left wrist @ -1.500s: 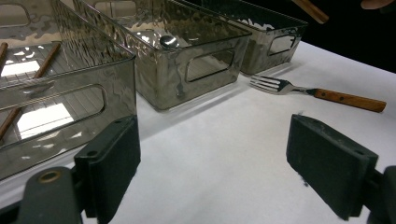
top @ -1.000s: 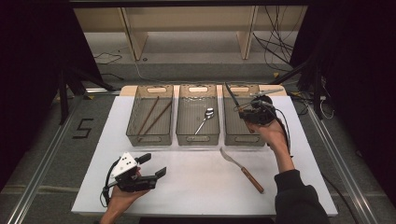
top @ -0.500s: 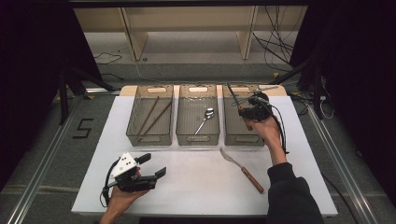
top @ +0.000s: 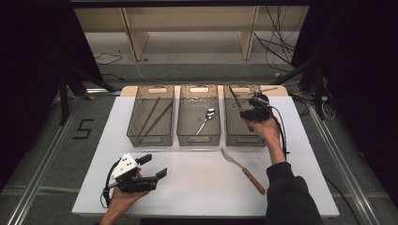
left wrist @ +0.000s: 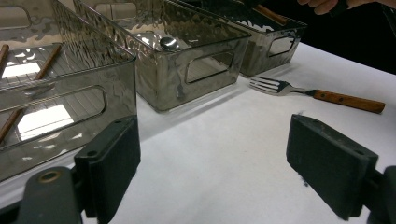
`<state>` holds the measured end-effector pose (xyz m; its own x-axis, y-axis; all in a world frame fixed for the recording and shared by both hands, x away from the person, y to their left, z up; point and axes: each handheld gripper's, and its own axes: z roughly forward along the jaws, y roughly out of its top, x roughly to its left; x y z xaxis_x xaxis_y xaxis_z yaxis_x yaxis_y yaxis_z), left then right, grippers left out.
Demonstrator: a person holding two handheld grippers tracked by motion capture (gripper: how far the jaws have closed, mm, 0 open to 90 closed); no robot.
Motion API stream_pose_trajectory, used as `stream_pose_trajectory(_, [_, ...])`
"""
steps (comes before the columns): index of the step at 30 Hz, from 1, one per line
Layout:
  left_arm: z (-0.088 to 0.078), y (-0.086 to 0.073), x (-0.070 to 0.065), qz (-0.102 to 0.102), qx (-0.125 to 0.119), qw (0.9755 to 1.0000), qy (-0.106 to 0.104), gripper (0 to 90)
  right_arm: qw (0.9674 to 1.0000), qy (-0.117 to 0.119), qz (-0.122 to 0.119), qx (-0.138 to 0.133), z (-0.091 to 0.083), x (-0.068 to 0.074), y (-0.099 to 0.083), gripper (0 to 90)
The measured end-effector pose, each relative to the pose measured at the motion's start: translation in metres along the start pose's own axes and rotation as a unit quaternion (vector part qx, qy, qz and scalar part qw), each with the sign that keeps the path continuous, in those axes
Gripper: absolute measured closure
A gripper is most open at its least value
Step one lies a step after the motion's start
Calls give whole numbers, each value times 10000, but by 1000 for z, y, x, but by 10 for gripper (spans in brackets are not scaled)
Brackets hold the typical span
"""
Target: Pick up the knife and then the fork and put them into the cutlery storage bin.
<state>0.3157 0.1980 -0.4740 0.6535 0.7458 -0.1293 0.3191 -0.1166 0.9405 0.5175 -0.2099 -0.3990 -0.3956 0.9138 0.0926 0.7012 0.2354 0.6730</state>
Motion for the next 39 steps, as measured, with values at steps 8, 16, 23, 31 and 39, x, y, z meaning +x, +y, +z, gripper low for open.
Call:
stream_pose_trajectory(8, [1,0,0,-21,-5,10000,-8,172,10000,-41,20,82,4,0,-1,750])
stream_pose_trajectory(16, [1,0,0,-23,13,10000,-16,172,9991,406,77,-4,0,1,0,412])
stream_pose_trajectory(23, [1,0,0,-19,27,10000,-17,172,9976,629,-243,-141,-15,11,-4,338])
stream_pose_trajectory(31, [1,0,-1,-11,23,10000,-12,172,9940,807,-678,-305,-41,30,-18,317])
stream_pose_trajectory(39, [1,-1,0,-17,29,10000,-6,172,9924,813,-889,-257,-52,38,-37,305])
